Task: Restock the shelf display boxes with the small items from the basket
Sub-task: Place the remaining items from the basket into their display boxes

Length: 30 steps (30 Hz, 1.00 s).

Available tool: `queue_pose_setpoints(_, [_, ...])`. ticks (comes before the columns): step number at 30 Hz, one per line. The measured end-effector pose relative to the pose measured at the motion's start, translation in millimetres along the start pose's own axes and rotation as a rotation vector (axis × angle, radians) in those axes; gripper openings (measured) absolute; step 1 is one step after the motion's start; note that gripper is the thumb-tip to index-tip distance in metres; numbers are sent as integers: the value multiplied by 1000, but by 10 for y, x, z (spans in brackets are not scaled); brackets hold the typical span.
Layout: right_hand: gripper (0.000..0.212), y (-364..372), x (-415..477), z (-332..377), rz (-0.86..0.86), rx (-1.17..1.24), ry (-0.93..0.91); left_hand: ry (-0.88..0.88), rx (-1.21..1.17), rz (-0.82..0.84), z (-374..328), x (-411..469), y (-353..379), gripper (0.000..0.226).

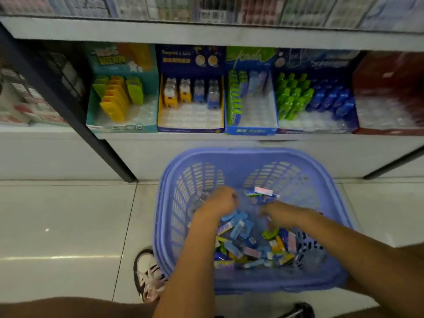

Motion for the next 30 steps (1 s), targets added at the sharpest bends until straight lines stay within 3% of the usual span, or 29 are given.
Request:
queue_pose_setpoints(4, [49, 629, 256, -399, 160, -88, 21, -54, 340, 377, 250, 37, 1128, 42])
queue_pose_setpoints(8, [88, 743, 445, -457, 183, -317, -48, -120, 539, 501, 511, -13, 1489, 68])
queue_pose_setpoints(13, [63, 754, 501, -333, 273, -565, -156, -117, 633, 548, 613, -10, 1641, 56])
queue_pose_setpoints(16, [68, 769, 475, -317, 370, -602, -162, -103, 632, 568, 617, 41, 1681, 53])
queue_pose_setpoints(26, [43, 692, 492, -298, 325, -448, -185, -145, 493, 534, 632, 166, 1604, 49])
queue_pose_setpoints(28, [38, 603, 477, -356, 267, -301, -146, -132, 432, 464, 563, 234, 1486, 45])
queue_pose_setpoints(30, [46, 393, 454, -364, 151, 7, -113, -135, 340, 384, 494, 295, 1301, 48])
Point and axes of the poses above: each hand's wrist, its own x-axis towards the middle knuckle, its own y-axis out of the palm, z = x × y, the point moved 10 cm from there along x, towards the middle knuckle, and after that the axes turned 5 degrees about -y, right-handed, at the moved point
